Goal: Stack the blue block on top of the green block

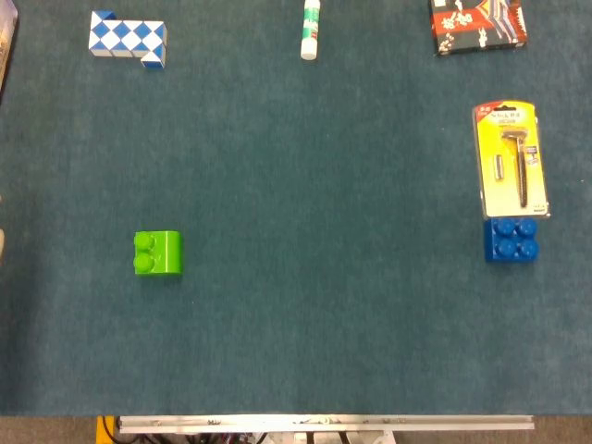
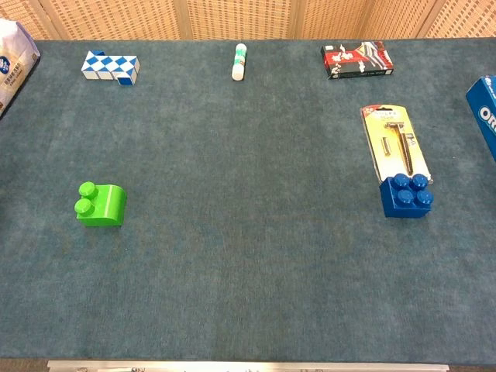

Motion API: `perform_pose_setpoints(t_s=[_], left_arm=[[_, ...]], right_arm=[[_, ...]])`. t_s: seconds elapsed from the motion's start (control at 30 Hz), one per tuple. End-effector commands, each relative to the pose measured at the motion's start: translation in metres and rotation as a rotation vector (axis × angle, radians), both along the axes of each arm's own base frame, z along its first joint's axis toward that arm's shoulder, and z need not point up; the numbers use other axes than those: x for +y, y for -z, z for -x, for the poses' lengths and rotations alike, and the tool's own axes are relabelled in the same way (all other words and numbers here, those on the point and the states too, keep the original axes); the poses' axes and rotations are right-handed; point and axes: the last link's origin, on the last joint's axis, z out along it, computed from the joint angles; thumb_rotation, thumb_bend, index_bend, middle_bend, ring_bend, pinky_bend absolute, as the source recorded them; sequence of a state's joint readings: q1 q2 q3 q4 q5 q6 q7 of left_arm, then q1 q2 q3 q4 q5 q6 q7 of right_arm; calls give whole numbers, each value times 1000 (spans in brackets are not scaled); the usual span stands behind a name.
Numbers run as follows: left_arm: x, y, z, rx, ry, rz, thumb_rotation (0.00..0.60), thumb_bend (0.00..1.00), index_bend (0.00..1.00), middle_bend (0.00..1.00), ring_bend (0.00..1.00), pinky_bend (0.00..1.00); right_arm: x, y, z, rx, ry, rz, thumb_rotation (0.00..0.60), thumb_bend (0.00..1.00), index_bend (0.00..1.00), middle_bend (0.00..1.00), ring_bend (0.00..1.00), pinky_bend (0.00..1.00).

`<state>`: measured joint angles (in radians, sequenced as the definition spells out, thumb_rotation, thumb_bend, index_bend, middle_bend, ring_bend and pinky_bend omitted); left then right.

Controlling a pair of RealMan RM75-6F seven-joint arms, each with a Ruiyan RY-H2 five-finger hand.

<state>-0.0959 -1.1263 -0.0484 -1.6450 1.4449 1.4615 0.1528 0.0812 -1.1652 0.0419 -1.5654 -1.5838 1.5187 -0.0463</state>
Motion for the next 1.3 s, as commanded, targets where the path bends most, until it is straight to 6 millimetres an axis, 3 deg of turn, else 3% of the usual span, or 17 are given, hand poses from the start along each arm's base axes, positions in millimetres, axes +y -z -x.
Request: perform_pose_setpoints(t_s=[0.03,0.27,0.43,0.83,1.3], left_arm=[[-1,1,0,4,0,3,600,352,374,239,178,336],[-2,1,-1,-6,5,4,600,352,374,236,179,336],[-4,5,-9,-41,34,27,600,350,356,178,159,335],[-6,21,-39,-126,102,250,600,95,170,11,17,189],[5,61,-68,-180,163,424,600,37,44,0,0,159]], right_arm=[[0,1,-1,0,-3,-4,600,432,393,299,274,330],[-3,0,0,-3,-1,-8,600,433,393,299,273,330],[-5,-4,1,-15,8,5,600,433,393,299,273,330],[-1,-12,2,-32,8,38,600,432,393,299,273,330],[-1,-15,3,-36,13,48,600,433,393,299,274,330]])
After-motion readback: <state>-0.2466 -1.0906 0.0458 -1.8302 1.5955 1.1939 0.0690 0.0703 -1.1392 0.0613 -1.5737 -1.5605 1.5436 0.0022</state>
